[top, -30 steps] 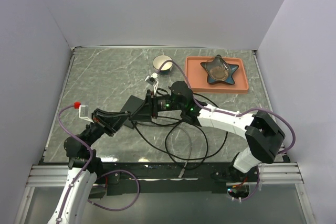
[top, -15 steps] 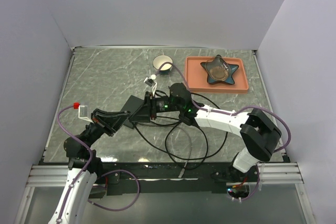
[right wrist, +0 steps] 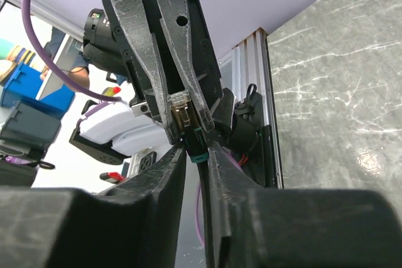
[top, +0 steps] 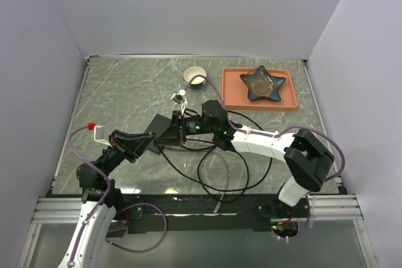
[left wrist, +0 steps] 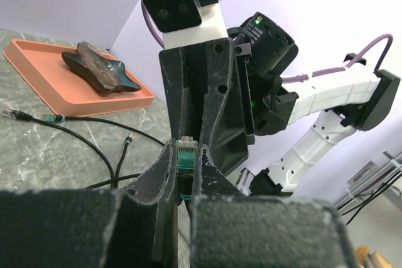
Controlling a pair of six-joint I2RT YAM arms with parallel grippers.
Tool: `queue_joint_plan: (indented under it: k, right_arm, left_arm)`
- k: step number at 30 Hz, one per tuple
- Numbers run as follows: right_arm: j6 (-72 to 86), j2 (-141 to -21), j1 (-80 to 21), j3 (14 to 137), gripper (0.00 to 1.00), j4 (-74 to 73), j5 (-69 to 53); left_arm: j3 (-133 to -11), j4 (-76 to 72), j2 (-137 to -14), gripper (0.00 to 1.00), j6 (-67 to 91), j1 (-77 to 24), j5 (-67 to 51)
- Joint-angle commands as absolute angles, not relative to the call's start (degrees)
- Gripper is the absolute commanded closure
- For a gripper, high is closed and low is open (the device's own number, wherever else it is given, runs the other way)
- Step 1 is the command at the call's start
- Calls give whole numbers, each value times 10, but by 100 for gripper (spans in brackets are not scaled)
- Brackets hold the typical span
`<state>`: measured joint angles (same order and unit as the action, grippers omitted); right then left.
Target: Insert the plug into the switch port
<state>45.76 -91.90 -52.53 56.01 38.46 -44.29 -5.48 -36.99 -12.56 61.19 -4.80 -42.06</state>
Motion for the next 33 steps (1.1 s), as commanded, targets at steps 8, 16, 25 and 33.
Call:
queue_joint_plan:
  k: [8, 16, 25, 33]
  right_arm:
    - [463, -921, -530, 577, 100, 425, -452]
    - [418, -893, -530, 577, 100, 368, -433]
    - [310, -847, -532, 582, 100, 211, -366]
    - [157, -792, -537, 608, 100, -19, -232]
  left_arm:
    - [-76, -384, -120, 99, 613, -47, -412]
    - [-87, -331, -106, 68, 596, -47, -388]
    - [-131, -164, -43, 13, 544, -47, -288]
    - [-156, -63, -29, 6, 509, -47, -231]
